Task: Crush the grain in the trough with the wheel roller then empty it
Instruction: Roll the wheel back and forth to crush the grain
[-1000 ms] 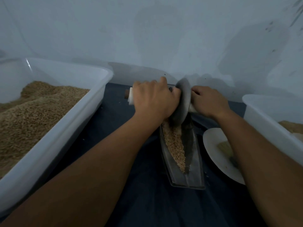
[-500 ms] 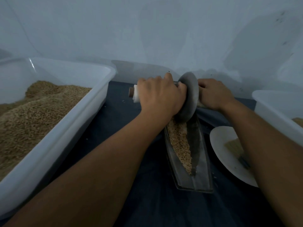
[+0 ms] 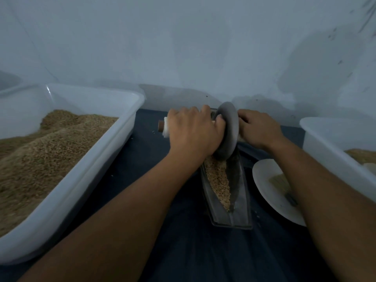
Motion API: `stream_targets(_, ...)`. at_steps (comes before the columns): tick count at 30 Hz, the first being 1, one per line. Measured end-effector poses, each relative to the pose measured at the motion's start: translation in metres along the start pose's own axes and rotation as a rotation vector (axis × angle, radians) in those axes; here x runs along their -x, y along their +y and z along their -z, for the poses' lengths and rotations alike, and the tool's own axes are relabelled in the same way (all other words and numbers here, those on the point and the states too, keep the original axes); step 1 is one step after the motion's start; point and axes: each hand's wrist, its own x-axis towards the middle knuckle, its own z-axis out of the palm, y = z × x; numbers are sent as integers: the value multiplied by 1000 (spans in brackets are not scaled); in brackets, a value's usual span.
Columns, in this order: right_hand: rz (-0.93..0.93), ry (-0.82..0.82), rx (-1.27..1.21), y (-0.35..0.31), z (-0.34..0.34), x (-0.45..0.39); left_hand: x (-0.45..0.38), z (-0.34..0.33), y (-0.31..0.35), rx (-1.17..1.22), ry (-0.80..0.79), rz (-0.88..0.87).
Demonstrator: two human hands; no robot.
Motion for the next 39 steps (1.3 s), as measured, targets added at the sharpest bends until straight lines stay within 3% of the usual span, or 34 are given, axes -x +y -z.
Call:
stream_targets(15,-75,175,162,-26,4,46,13,6,-13,45,-39,-123)
stream_targets(26,-316,219,217,-41,1,55,-7,-6,-24,126,-77,-223)
stream_targets(39,-226,180,237,-33,4,34,-19,-18,-27,142,-69,-204)
